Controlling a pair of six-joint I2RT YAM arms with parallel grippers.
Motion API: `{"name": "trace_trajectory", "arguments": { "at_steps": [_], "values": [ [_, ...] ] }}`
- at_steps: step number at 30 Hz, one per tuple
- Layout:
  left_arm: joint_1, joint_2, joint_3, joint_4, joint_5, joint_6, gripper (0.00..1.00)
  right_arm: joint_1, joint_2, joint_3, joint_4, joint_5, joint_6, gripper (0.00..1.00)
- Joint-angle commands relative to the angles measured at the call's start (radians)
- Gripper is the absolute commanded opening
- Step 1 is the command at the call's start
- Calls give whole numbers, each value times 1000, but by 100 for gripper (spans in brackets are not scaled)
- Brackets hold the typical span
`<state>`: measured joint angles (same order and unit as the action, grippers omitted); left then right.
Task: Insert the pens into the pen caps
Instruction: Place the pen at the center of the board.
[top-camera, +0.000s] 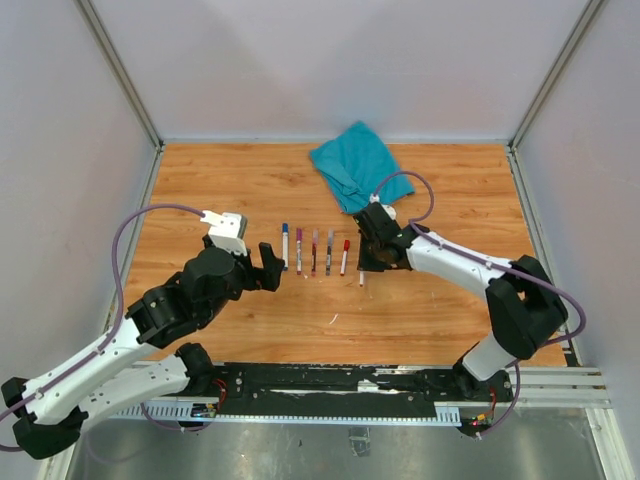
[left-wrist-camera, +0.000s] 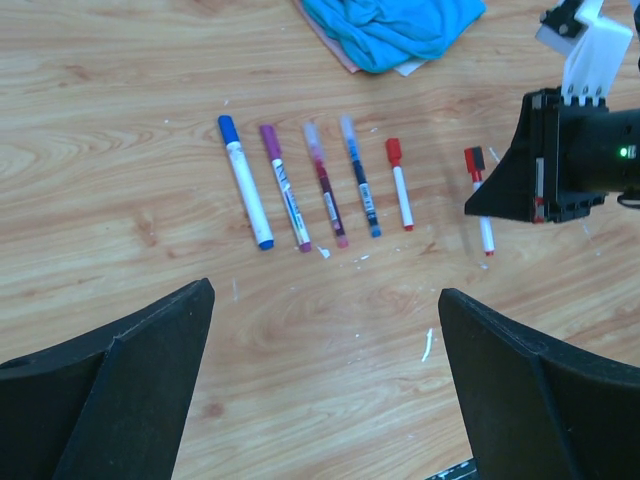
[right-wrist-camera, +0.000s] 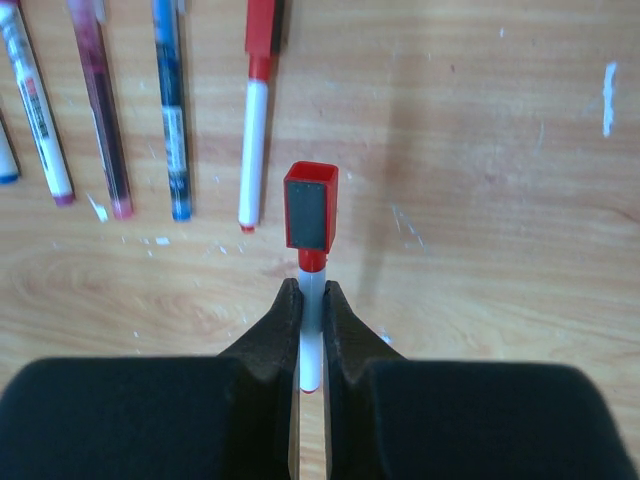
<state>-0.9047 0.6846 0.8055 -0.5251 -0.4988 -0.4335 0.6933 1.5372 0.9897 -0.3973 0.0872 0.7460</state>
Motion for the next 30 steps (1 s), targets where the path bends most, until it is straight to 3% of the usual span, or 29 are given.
{"name": "trace_trajectory", "arguments": {
  "at_steps": [1, 13, 30],
  "values": [
    [7, -56, -27, -8, -35, 27, 100, -20, 101, 116, -68, 71, 47, 1],
    [7, -68, -36, 3, -33, 28, 100, -25, 307, 324, -209, 171, 58, 1],
    [7, -88, -40, 17, -28, 35, 100, -25, 387, 355, -182, 199, 64, 5]
  ]
}}
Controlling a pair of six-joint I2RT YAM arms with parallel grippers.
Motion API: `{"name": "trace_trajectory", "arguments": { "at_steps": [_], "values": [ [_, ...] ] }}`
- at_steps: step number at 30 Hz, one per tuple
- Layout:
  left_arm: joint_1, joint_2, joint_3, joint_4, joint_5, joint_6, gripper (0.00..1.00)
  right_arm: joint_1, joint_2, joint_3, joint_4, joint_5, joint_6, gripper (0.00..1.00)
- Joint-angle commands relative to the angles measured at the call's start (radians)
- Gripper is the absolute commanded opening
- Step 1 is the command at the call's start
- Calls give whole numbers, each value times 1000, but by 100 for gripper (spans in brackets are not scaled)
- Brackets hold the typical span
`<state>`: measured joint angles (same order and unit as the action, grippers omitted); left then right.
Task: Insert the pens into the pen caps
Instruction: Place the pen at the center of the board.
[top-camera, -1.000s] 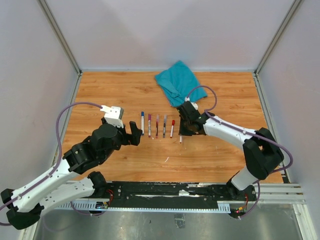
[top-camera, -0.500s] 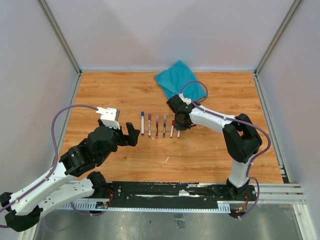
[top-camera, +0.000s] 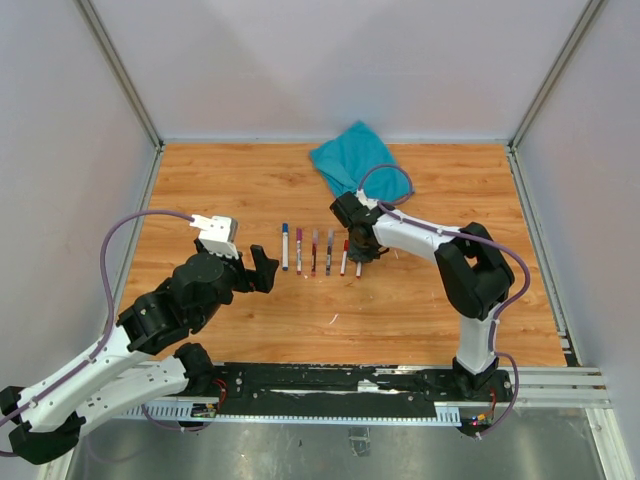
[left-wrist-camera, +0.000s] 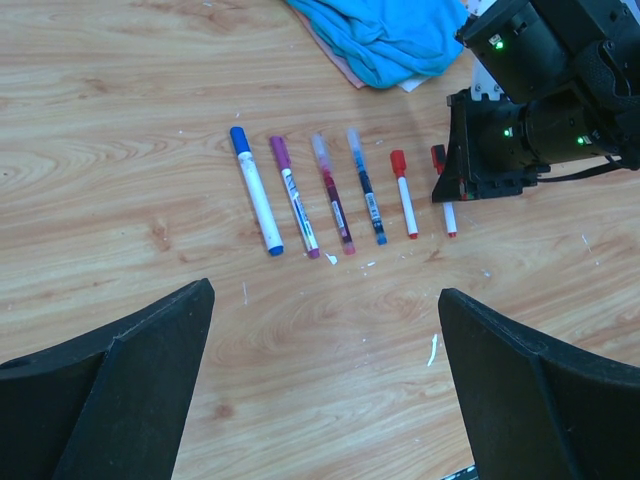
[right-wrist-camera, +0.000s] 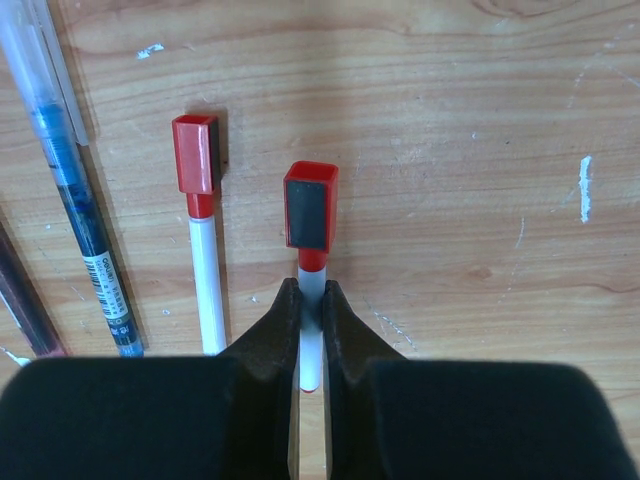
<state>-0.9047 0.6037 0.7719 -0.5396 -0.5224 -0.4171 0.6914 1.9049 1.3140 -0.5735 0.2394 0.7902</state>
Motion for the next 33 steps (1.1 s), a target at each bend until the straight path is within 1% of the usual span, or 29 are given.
{"name": "trace_trajectory", "arguments": {
  "at_steps": [1, 5, 9, 13, 16, 21, 25, 30, 33],
  "values": [
    [7, -8, -6, 32, -5, 19, 100, -23, 23, 34, -5, 47, 19, 5],
    [7, -10, -6, 31, -8, 19, 100, -25, 45, 47, -5, 42, 15, 10],
    [7, -13, -8, 32, -9, 19, 100, -26, 59, 42, -6, 40, 21, 19],
    [7, -15, -8, 33, -10, 20, 100, -26, 65, 36, -5, 40, 21, 23],
    [6, -13, -8, 33, -11, 20, 100, -28, 62, 37, -5, 38, 20, 26],
    [7, -12, -10, 33, -10, 21, 100, -28, 32, 32, -4, 22, 9, 27],
    [7, -13, -9, 33, -11, 20, 100, -29, -55, -2, 21, 4, -19, 28],
    [7, -6, -11, 33, -12, 20, 100, -28, -236, -131, 117, -14, -102, 40],
    [7, 0, -6, 23, -27, 8, 100, -28, -350, -190, 151, -41, -182, 45]
  ]
}}
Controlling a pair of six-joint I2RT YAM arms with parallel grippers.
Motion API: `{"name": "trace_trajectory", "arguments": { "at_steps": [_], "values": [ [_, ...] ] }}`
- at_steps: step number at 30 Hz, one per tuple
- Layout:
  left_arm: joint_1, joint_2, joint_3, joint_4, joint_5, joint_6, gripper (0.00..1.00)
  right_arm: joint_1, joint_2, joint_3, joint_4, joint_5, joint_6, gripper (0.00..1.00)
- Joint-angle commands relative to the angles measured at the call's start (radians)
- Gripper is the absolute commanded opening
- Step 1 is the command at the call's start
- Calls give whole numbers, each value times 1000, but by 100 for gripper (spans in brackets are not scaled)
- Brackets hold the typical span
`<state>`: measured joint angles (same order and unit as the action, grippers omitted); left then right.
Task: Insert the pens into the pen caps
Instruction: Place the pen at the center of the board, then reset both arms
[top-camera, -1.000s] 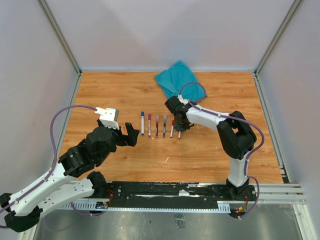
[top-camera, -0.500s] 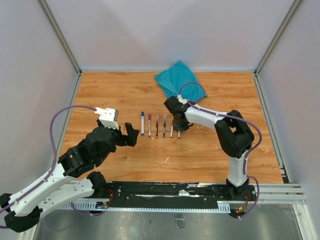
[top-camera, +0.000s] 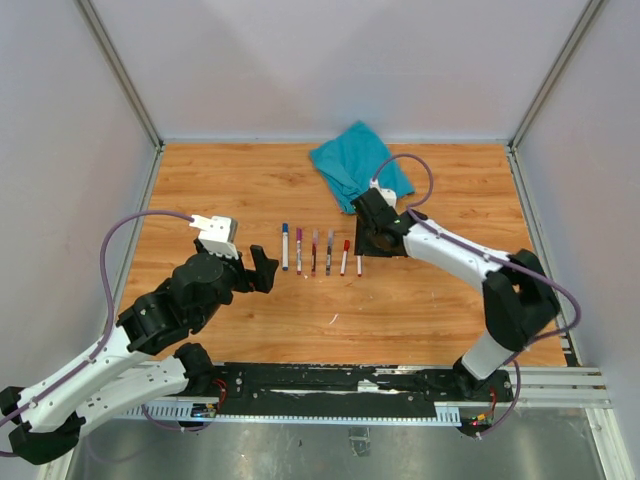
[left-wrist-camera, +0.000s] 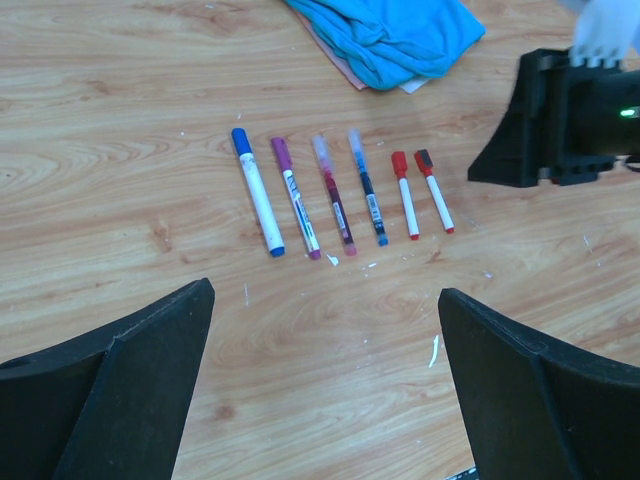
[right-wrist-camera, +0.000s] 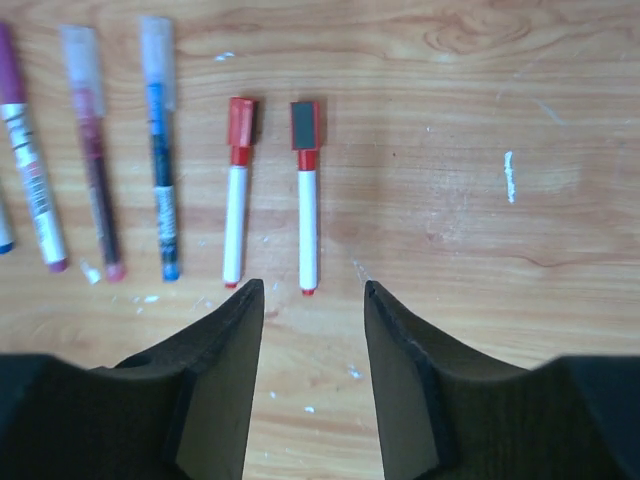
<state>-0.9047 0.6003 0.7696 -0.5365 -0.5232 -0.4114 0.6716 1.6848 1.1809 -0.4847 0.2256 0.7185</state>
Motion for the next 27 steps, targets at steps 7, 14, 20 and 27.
{"name": "trace_trajectory", "arguments": {
  "at_steps": [7, 14, 20, 27],
  "values": [
    [10, 15, 13, 10, -71, -5, 100, -9, -421, -196, 116, -102, -305, 93],
    [128, 22, 23, 23, -7, -1, 100, -7, -759, -281, 115, -113, -441, 99],
    [321, 3, 28, 16, 141, 22, 100, -7, -1003, -314, 31, -21, -507, 99],
    [337, -124, 55, -41, 41, 63, 100, -7, -1294, -413, 18, 94, -525, 99]
  ]
}}
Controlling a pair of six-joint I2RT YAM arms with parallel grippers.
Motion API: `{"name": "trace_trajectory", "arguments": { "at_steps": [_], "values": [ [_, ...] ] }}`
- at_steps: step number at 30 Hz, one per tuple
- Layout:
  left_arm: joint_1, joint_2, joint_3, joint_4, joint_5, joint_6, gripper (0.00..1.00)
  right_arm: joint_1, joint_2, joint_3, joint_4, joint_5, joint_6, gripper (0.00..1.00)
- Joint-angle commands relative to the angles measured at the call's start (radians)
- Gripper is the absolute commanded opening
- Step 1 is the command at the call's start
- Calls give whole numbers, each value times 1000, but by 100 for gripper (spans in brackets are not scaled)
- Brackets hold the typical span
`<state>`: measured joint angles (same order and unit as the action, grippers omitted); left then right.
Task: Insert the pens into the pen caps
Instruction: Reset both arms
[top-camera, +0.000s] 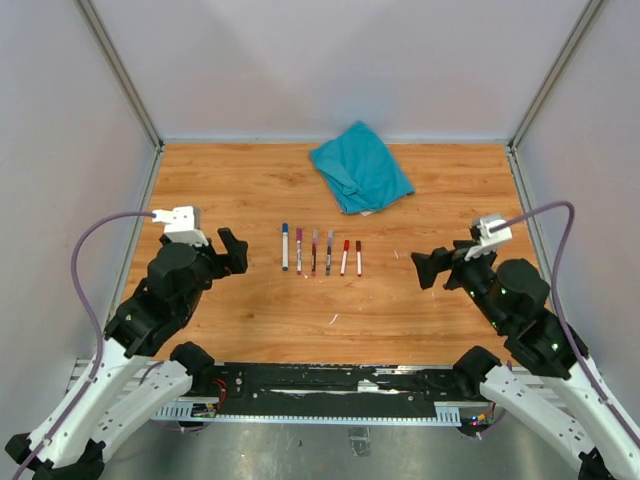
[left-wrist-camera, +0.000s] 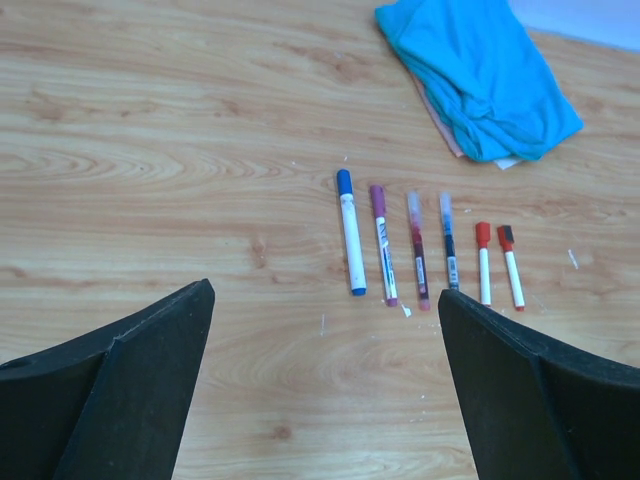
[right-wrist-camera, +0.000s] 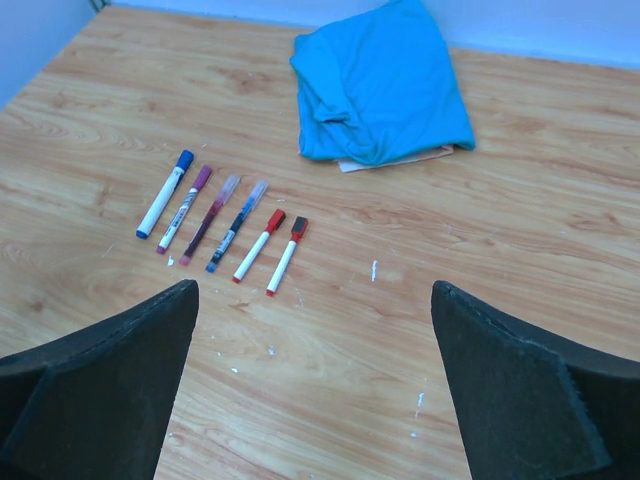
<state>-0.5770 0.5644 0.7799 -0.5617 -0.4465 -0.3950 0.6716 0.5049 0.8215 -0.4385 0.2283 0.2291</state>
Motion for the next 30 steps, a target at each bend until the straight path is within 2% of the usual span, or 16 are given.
{"name": "trace_trajectory", "arguments": {
  "at_steps": [1, 8, 15, 30],
  "values": [
    [9, -110, 42, -18, -41, 51, 100, -8, -148, -67, -28, 106, -31, 99],
    [9, -252, -45, 46, -12, 62, 100, -8, -269, -114, -77, 161, -24, 99],
    [9, -259, -45, 24, -77, 78, 100, -6, -325, -135, -120, 177, -16, 98],
    [9, -237, -48, 23, -76, 84, 100, -6, -334, -143, -108, 174, -18, 99]
  ]
}}
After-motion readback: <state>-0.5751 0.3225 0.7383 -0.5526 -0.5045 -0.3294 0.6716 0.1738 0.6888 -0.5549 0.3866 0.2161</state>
